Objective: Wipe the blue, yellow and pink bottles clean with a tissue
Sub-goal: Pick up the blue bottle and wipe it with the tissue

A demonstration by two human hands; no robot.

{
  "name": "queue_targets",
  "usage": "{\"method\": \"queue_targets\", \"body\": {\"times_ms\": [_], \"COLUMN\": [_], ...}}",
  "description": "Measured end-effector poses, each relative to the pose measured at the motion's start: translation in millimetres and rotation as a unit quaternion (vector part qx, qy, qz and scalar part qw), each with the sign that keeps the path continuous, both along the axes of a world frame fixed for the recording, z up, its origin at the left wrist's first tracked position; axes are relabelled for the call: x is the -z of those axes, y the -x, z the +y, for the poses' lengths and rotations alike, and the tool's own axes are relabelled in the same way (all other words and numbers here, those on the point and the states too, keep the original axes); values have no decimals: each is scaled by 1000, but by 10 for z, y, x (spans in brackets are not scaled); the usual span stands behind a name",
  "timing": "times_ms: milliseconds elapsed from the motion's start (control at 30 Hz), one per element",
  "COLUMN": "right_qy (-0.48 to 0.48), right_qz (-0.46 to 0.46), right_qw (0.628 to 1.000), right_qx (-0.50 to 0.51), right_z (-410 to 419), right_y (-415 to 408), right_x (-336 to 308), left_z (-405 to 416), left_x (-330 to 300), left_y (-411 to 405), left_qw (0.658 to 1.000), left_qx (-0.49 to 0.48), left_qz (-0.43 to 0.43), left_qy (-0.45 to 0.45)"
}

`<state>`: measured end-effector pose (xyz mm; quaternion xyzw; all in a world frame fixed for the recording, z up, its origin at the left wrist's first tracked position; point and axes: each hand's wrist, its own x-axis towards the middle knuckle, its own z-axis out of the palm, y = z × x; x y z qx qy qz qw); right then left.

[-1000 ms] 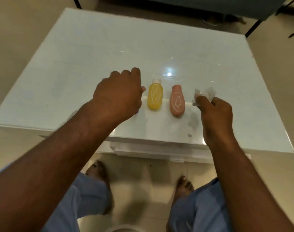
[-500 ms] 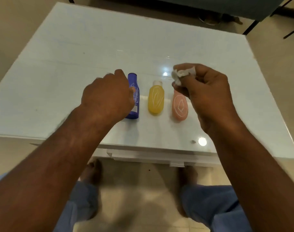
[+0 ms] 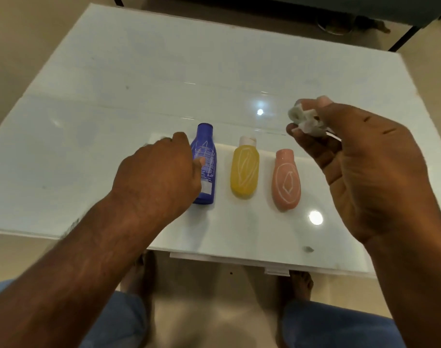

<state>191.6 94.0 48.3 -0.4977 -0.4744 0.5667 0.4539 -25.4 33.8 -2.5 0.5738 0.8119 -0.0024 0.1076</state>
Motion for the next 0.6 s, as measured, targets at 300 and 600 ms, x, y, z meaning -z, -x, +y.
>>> {"method": "queue_targets", "body": {"times_ms": [300,600], "right_qy": [-19,-63], "right_qz": [-51,-158], "right_qw": [997,984], "right_qx": [-46,-61], "right_z": [-40,-171], "right_y": [187,43], "right_x": [65,116], "left_z": [-43,-23], "left_x": [57,119], "left_y": [-14,-59], "left_qw": [1000,988], "left_qx": [5,-55], "left_qz": [-23,-141], "left_qy": [17,24]}}
